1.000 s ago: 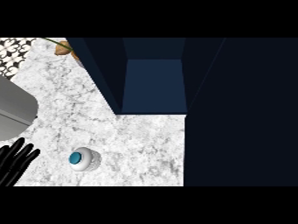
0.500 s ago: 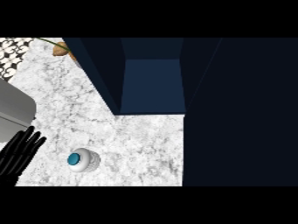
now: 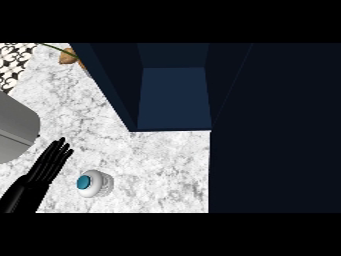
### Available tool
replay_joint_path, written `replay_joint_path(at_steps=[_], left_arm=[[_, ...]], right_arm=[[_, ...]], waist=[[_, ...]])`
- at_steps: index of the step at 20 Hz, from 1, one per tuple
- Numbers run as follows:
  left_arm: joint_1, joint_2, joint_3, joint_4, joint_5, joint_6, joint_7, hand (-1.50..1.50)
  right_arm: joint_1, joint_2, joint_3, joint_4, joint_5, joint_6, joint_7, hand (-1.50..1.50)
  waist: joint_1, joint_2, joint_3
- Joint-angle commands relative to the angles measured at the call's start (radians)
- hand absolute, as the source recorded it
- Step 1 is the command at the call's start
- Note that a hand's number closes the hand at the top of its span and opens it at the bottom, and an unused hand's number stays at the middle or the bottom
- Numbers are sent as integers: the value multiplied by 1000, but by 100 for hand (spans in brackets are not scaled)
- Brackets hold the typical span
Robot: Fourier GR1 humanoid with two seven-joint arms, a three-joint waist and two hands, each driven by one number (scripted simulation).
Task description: Pick up the bottled water, place it into the cabinet and close the cabinet
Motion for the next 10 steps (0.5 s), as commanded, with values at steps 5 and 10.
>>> replay_joint_path(at_steps=[5, 10], left_arm=[[-114, -57, -1, 330, -146, 83, -233, -150], [-192, -36, 31, 570, -206, 126, -398, -150]], right_arm=[[152, -14, 44, -195, -8, 35, -7, -150], [208, -22, 34, -159, 5, 54, -86, -150]], waist=[[-7, 0, -1], [-11, 1, -1]])
